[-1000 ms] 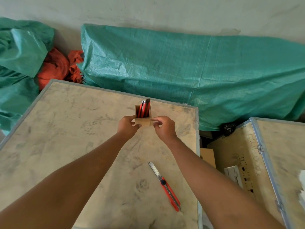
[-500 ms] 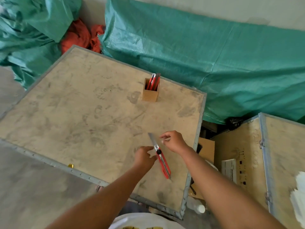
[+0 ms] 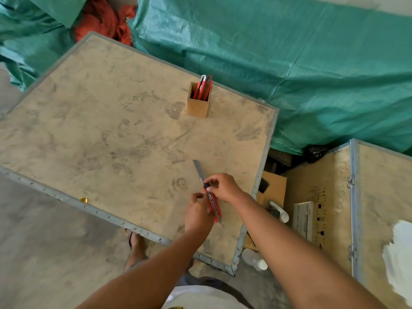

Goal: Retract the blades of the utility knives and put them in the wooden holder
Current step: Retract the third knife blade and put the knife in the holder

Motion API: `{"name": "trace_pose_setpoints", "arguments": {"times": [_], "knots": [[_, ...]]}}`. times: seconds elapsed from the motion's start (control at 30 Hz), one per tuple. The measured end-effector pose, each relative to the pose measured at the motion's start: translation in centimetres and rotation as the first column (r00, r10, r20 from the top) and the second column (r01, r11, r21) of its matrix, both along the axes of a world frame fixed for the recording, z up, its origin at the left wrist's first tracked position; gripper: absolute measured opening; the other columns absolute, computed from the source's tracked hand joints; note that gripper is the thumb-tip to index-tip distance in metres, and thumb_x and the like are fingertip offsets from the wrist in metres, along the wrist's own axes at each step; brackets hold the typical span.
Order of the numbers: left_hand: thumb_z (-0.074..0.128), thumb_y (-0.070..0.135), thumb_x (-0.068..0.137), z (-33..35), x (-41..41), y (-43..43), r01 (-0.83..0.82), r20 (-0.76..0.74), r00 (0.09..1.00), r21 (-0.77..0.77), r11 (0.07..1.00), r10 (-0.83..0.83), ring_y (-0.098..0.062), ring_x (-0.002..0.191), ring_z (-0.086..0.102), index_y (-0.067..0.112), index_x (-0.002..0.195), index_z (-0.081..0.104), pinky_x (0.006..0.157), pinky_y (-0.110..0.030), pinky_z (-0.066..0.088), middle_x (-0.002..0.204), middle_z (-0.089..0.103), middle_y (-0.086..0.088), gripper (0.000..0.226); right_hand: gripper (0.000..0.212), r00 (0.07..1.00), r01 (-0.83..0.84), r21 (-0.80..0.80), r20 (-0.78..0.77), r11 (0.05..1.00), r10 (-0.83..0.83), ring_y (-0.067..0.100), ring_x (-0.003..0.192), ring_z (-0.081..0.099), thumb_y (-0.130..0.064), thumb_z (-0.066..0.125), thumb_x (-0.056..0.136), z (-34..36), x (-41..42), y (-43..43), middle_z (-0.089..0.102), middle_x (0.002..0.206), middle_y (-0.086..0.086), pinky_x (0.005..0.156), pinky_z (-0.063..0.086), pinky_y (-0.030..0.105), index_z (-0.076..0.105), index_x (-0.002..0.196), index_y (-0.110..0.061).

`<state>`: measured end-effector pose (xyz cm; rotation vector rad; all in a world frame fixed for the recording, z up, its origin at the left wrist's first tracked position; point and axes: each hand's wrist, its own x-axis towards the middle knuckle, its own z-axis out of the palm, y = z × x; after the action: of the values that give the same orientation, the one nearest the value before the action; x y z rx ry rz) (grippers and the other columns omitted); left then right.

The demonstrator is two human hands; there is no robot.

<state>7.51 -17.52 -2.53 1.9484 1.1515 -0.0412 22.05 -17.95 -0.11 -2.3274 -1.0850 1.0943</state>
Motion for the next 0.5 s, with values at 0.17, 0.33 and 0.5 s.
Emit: {"name": "trace_pose_setpoints", "arguments": {"times": [0.17, 0.33, 0.5], "knots": [[0.064, 0.004, 0.084, 0.3, -0.6, 0.6, -0.016, 0.092, 0.995, -0.104, 0.994, 0.026, -0.015, 0.089, 0.056, 0.025, 0.142, 0.048, 0.072, -0.026, 0.050, 0.119, 0.051, -0.002, 0.064, 0.025, 0.992, 0.113, 0.039, -0.068, 0.993, -0.110, 0.015, 0.097, 0.068, -0.006, 0.072, 0.088, 0.1, 0.2, -0.4, 0.076, 0.112, 0.007, 0.086, 0.048, 0.021, 0.074, 0.112, -0.014], [0.051, -0.012, 0.087, 2.1, -1.2, 2.9, -0.107, 0.260, 0.938, -0.415, 0.904, 0.230, -0.015, 0.066, 0.059, 0.041, 0.124, 0.057, 0.060, -0.016, 0.050, 0.094, 0.067, -0.003, 0.065, 0.022, 0.962, 0.247, 0.111, -0.148, 0.963, -0.230, 0.023, 0.091, 0.075, -0.012, 0.074, 0.089, 1.5, 0.4, -0.1, 0.078, 0.099, 0.007, 0.085, 0.062, 0.039, 0.073, 0.110, -0.018], [0.059, 0.001, 0.095, 5.3, -2.6, 6.6, -0.040, 0.336, 0.911, -0.502, 0.864, 0.238, 0.000, 0.066, 0.065, 0.026, 0.137, 0.054, 0.059, -0.016, 0.053, 0.098, 0.071, -0.003, 0.049, 0.023, 0.905, 0.387, 0.237, -0.283, 0.891, -0.318, 0.022, 0.091, 0.076, -0.007, 0.071, 0.092, 5.2, 0.3, 1.5, 0.078, 0.097, 0.006, 0.075, 0.067, 0.039, 0.072, 0.112, -0.018]]}}
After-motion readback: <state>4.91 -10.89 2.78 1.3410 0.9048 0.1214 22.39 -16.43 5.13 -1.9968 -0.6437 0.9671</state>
